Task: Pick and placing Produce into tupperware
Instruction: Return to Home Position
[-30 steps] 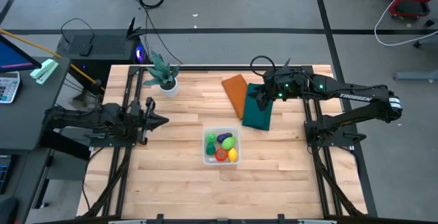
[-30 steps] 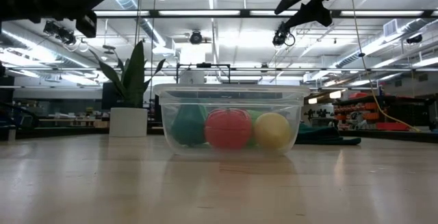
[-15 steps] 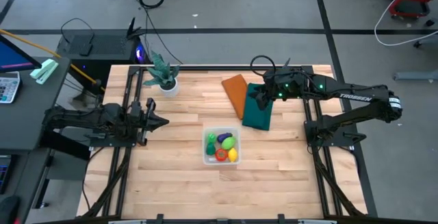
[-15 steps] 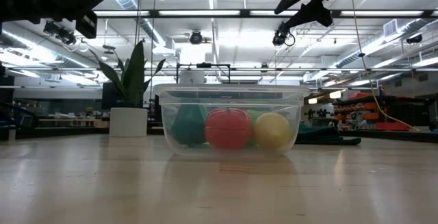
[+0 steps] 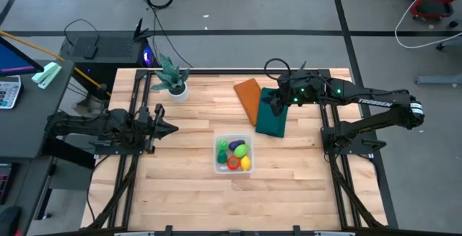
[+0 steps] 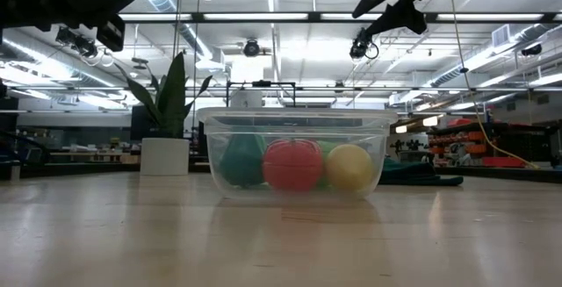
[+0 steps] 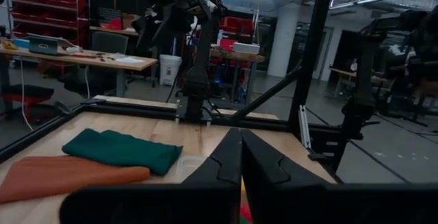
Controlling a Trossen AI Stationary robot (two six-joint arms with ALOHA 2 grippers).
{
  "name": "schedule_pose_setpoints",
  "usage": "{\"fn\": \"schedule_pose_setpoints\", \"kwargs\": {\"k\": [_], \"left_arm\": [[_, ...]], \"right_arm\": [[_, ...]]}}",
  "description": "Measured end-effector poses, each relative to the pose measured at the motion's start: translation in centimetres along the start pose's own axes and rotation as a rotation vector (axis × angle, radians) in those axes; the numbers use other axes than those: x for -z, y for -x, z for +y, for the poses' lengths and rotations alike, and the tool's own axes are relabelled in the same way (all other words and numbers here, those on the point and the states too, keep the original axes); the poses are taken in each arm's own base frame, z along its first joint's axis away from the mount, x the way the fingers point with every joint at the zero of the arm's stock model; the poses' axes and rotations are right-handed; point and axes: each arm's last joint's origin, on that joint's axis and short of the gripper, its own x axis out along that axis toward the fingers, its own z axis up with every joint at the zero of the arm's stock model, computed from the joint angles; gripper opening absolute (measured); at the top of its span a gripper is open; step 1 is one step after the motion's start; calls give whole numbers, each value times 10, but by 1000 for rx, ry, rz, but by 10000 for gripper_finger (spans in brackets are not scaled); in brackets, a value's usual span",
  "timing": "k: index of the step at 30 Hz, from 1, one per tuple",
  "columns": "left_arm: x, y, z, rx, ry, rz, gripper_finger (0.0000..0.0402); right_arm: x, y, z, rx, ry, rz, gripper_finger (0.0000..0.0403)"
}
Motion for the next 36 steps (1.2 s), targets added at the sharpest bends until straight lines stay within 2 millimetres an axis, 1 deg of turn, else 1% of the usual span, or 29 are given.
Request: {"fn": "schedule_pose_setpoints", "kwargs": {"k": [2, 4, 6, 9, 13, 18, 20, 21, 24, 26, 30, 36], "left_arm": [[0, 0, 0, 0, 18, 0, 7], [0, 0, 0, 0, 35, 1, 5], [1, 0, 0, -1, 55, 7, 6], [2, 0, 0, -3, 82, 15, 20], [1, 0, 0, -5, 111, 14, 36], [1, 0, 1, -27, 151, 10, 37], [1, 0, 1, -31, 172, 8, 33], [1, 0, 1, -32, 177, 8, 31], [1, 0, 1, -33, 182, 8, 25], [1, 0, 1, -33, 182, 8, 22], [2, 0, 1, -34, 182, 9, 22], [2, 0, 1, -34, 174, 9, 34]], "right_arm": [[0, 4, -1, 0, 18, -3, 177], [-3, 13, -4, -16, 12, -27, 175], [-5, 27, -7, -33, 13, -67, 167], [-7, 50, -11, -58, 16, -130, 147], [-1, 80, -18, -78, 26, -170, 102], [10, 112, -27, -104, 24, -215, 20], [17, 121, -32, -118, 21, -240, 6], [22, 124, -35, -126, 13, -253, 9], [38, 126, -44, -161, -18, -305, 15], [50, 123, -50, -203, -42, -348, 8], [71, 108, -60, -308, -83, -426, 3], [91, 79, -68, -408, -96, -558, 1]]}}
